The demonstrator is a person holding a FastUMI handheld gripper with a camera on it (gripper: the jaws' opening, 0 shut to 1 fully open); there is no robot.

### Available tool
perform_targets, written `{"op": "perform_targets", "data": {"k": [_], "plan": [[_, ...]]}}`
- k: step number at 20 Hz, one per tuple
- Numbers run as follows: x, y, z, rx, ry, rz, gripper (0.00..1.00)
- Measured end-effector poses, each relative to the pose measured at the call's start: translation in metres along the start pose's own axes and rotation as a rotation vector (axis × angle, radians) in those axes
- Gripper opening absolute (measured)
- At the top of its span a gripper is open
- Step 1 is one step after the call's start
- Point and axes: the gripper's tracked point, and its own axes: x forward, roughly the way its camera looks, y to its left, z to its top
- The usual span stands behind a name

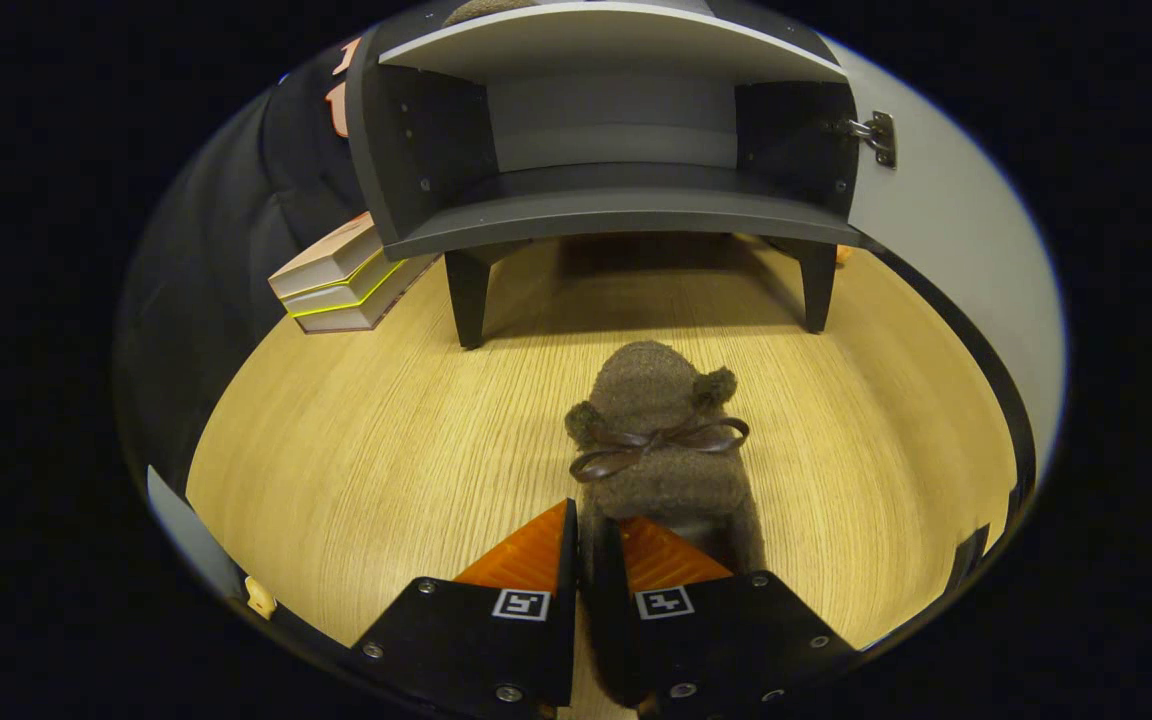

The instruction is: Open the shoe cabinet door, grab the shoes and put them into the shoe cabinet, then close the shoe cabinet door.

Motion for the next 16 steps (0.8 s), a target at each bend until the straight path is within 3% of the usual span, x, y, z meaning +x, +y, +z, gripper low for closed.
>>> {"op": "perform_targets", "data": {"k": [4,5,7,16], "plan": [[0.010,-0.003,0.006,0.028,-0.008,-0.004,0.16],[0.010,-0.004,0.005,0.035,-0.009,0.002,0.10],[0.003,-0.006,0.008,0.040,-0.012,0.003,0.06],[-0.087,-0.028,0.062,0.046,-0.108,-0.024,0.06]]}}
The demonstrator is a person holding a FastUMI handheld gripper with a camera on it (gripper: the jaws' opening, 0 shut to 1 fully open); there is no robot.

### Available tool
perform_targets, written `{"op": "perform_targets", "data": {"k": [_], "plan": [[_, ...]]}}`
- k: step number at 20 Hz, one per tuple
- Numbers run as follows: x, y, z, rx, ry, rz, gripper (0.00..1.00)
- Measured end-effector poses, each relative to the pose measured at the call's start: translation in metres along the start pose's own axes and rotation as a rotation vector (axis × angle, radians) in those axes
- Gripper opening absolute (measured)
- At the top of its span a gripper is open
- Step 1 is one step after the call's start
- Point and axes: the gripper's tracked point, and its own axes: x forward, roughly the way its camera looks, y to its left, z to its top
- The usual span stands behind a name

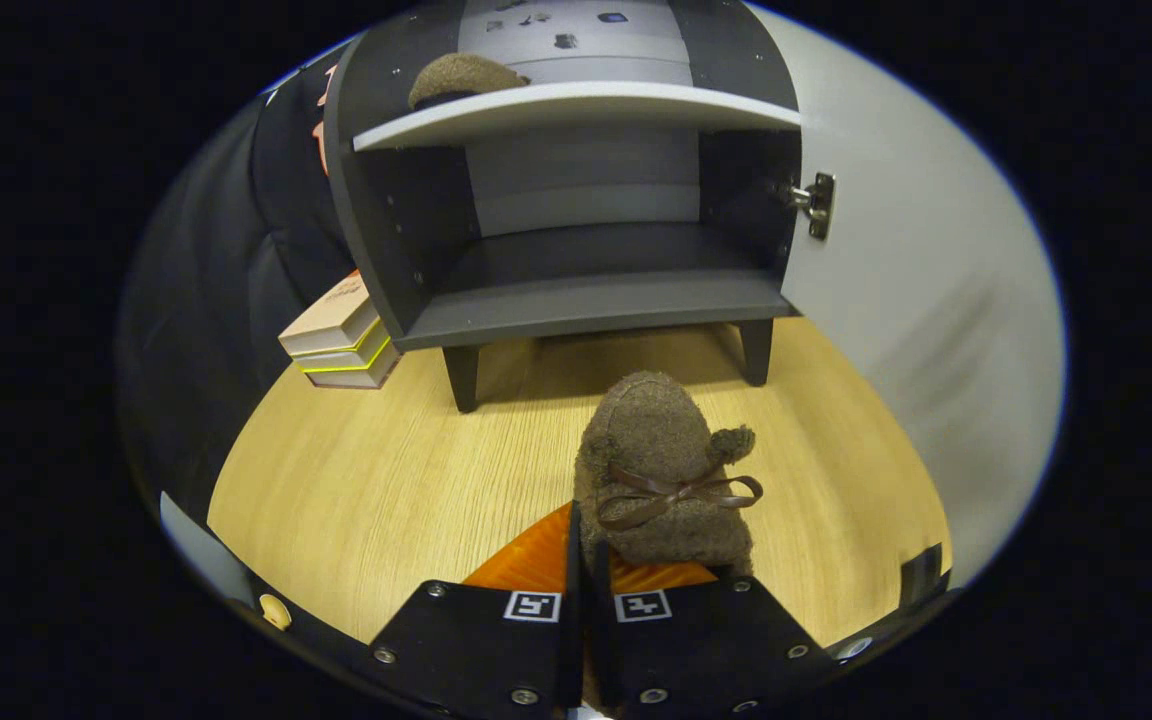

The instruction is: Open the shoe cabinet door, grab the shoes and put them into the shoe cabinet, then close the shoe cabinet door.

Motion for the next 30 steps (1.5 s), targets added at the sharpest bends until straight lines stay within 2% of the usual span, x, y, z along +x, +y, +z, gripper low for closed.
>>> {"op": "perform_targets", "data": {"k": [8,16,23,27,30], "plan": [[-0.062,0.000,0.101,-0.005,-0.132,0.010,0.05],[-0.077,-0.003,0.192,-0.032,-0.229,0.021,0.05],[-0.056,-0.009,0.296,-0.071,-0.304,0.028,0.05],[-0.017,-0.011,0.348,-0.048,-0.302,0.062,0.05],[0.019,-0.017,0.380,-0.061,-0.294,0.048,0.05]]}}
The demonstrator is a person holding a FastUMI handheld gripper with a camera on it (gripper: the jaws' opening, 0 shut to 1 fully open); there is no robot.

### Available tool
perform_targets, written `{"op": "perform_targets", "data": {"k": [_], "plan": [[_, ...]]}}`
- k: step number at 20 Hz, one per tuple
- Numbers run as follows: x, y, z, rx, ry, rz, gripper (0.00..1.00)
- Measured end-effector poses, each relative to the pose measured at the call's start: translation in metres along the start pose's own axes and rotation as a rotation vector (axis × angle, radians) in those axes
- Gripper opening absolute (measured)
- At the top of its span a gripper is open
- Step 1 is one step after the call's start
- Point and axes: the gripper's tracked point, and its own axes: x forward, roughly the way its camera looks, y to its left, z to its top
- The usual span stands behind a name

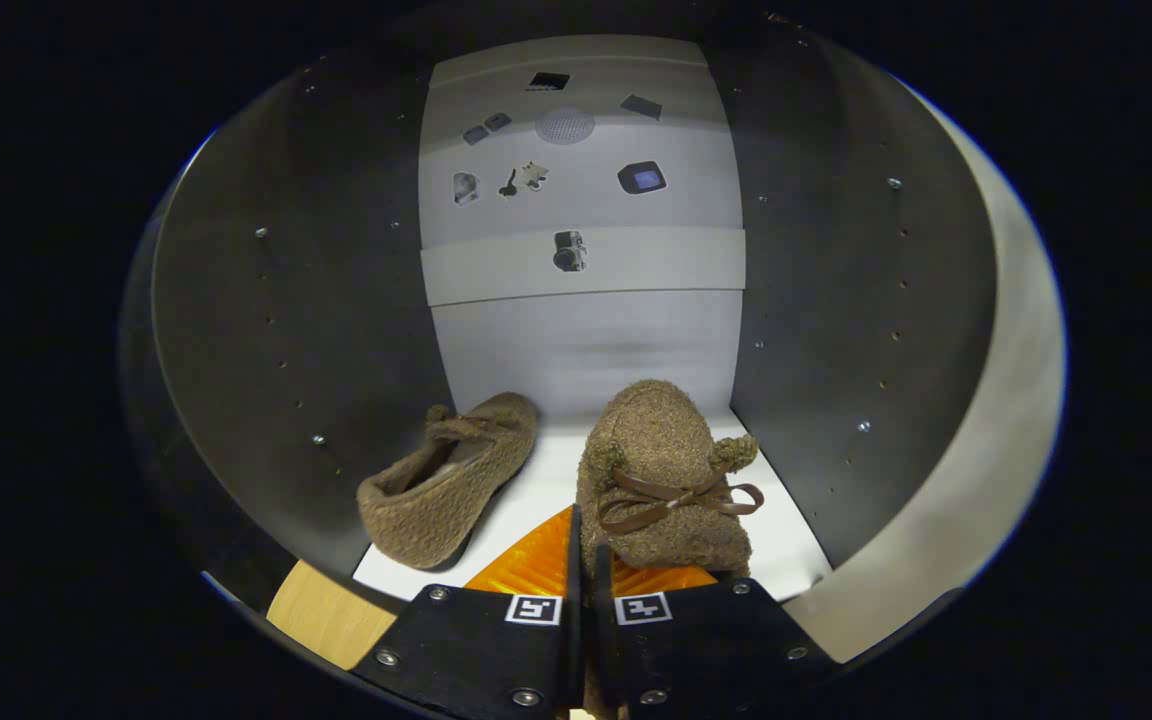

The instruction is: Open the shoe cabinet door, grab the shoes and put them into the shoe cabinet, then close the shoe cabinet door.

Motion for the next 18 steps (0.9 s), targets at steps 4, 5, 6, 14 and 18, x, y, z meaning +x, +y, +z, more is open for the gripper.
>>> {"op": "perform_targets", "data": {"k": [4,5,6,14,18], "plan": [[0.050,-0.004,0.008,-0.016,0.045,0.001,0.05],[0.059,-0.006,0.011,-0.025,0.050,-0.006,0.05],[0.067,-0.004,0.010,-0.026,0.066,-0.005,0.05],[0.092,-0.008,-0.002,0.008,0.125,-0.035,0.14],[0.070,-0.006,0.004,-0.018,0.091,-0.052,0.27]]}}
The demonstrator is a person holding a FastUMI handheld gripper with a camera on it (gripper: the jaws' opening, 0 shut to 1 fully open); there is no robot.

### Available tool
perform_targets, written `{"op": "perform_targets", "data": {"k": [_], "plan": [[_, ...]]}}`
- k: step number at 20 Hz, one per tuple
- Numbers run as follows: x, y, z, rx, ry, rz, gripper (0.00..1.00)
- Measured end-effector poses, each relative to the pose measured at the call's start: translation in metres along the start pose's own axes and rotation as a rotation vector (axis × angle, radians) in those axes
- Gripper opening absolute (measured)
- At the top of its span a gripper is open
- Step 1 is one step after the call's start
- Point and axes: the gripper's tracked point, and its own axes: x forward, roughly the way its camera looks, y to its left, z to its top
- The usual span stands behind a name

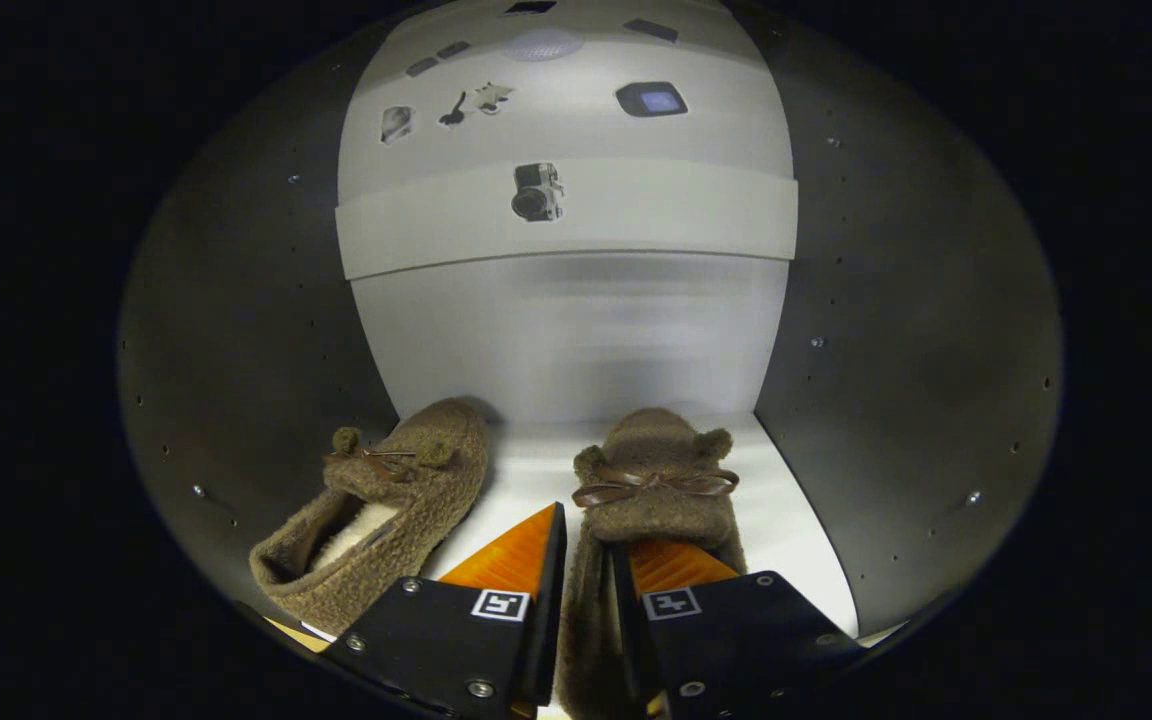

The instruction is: Open the shoe cabinet door, grab the shoes and put them into the shoe cabinet, then close the shoe cabinet door.

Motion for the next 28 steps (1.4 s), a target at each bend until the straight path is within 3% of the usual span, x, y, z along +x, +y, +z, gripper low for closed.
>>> {"op": "perform_targets", "data": {"k": [3,18,24,28], "plan": [[-0.026,0.001,0.000,-0.011,-0.025,-0.001,0.32],[-0.196,0.003,-0.013,0.007,-0.136,-0.056,0.32],[-0.297,0.008,-0.039,0.005,-0.201,-0.069,0.32],[-0.370,0.004,-0.065,-0.020,-0.227,-0.102,0.41]]}}
